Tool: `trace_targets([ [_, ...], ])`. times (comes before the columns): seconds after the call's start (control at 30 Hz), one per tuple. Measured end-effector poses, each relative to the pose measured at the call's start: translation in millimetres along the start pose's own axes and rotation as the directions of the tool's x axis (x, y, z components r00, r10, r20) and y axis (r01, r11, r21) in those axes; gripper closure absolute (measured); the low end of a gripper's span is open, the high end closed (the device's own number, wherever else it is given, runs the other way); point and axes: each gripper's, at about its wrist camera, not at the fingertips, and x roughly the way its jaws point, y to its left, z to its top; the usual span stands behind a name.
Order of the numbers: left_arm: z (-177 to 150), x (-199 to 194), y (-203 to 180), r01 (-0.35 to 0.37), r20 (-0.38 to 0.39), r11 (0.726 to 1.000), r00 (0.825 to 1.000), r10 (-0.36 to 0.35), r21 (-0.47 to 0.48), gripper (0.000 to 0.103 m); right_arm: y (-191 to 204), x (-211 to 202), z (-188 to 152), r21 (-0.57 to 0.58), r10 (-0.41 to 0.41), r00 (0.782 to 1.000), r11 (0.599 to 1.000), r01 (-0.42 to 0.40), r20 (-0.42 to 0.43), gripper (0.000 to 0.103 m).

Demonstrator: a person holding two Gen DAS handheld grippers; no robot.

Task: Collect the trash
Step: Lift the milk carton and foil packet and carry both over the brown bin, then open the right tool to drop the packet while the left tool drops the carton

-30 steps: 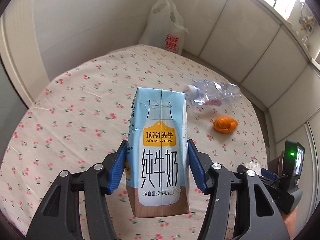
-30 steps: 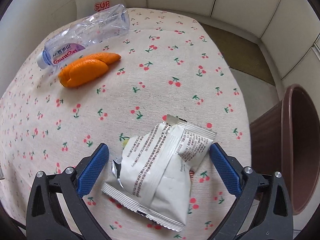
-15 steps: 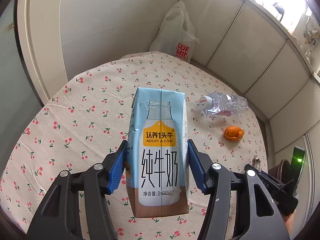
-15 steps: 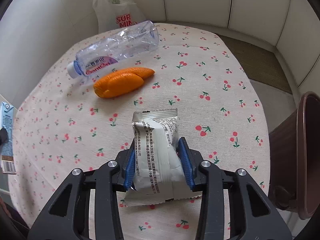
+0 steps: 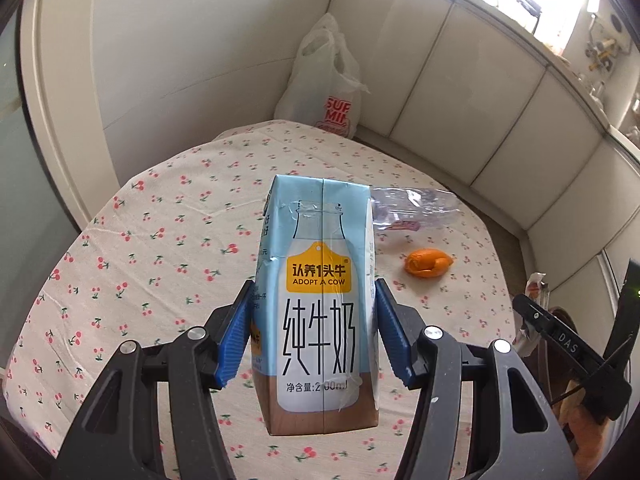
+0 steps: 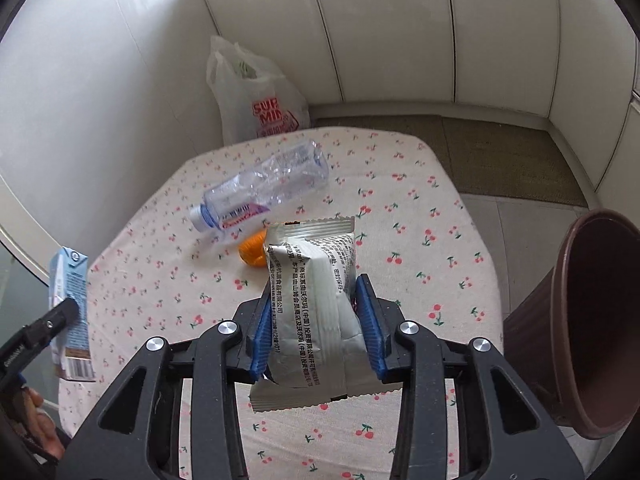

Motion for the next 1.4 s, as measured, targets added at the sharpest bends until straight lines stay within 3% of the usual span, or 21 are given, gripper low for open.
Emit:
trace_targets([
  [0.3,-1,-12,-78,0.072,0.017,0.992,0.997,-0.074,0.1,0.046,-39,-52,10,0.059,-0.024,0.993,0.998,0.017,0.115,0.067],
  [0.83,-20,-9,-214,0.225,-0.028,0.946,0.974,-0.225,0.231,0.046,-125,-124,13,0.178,-0.186,0.955,0.973,0.147,0.232,0.067],
  [1.27,-52,12,-324,0.35,-0.133,0.874,0.937,-0.324,0.337,0.045,-240,-165,-1,0.431,-0.347,0.913,0.872,0.23,0.215,0.066],
  [1.37,-62,13,-349,0.373,-0.152,0.853,0.928,-0.341,0.365,0.046,-260,-166,-5,0.478,-0.373,0.913,0.841,0.255,0.168,0.055],
  [1.4,-66,14,-355,0.378,-0.157,0.848,0.926,-0.344,0.372,0.046,-266,-167,-7,0.502,-0.386,0.909,0.824,0.262,0.158,0.034],
])
